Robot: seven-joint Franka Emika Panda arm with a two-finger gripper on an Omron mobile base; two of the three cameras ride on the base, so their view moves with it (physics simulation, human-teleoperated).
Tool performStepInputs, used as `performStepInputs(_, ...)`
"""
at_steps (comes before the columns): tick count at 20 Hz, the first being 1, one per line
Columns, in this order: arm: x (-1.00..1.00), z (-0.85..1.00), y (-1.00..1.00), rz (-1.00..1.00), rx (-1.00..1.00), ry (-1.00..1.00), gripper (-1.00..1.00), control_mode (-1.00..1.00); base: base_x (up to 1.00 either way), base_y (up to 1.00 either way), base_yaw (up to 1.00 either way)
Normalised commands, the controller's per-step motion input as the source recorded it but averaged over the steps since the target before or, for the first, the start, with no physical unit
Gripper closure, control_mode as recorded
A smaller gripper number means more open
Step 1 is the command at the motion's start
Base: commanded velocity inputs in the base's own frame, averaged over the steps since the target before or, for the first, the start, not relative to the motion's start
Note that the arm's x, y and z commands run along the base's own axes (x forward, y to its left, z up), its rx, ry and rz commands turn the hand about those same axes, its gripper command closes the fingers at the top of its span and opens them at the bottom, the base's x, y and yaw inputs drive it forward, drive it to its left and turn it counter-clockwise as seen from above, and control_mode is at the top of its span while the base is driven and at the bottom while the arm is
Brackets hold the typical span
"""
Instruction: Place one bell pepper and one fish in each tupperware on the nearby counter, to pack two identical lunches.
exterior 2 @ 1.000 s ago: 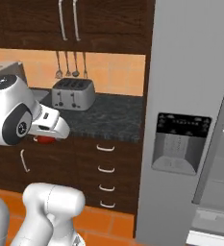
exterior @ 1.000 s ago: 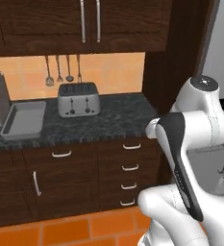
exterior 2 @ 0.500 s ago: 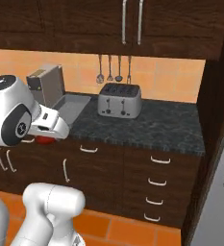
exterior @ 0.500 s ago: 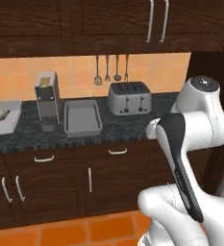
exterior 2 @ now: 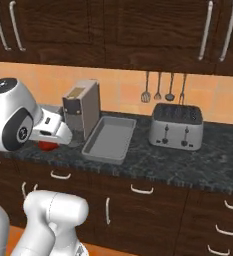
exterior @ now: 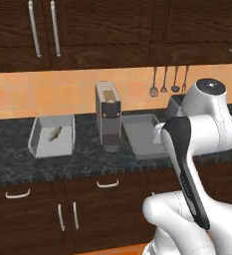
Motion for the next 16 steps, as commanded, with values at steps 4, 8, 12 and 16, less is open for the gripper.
performStepInputs(4,0.00,0.00,0.00,0.00,0.00,0.00,1.00,1.00,0.33,1.00,0.00)
performStepInputs(8,0.00,0.00,0.00,0.00,0.00,0.00,1.00,1.00,0.27,0.98,0.00)
performStepInputs(12,0.00,0.00,0.00,0.00,0.00,0.00,1.00,1.00,0.39,0.95,0.00)
performStepInputs(16,0.00,0.00,0.00,0.00,0.00,0.00,1.00,1.00,0.49,0.53,-0.03)
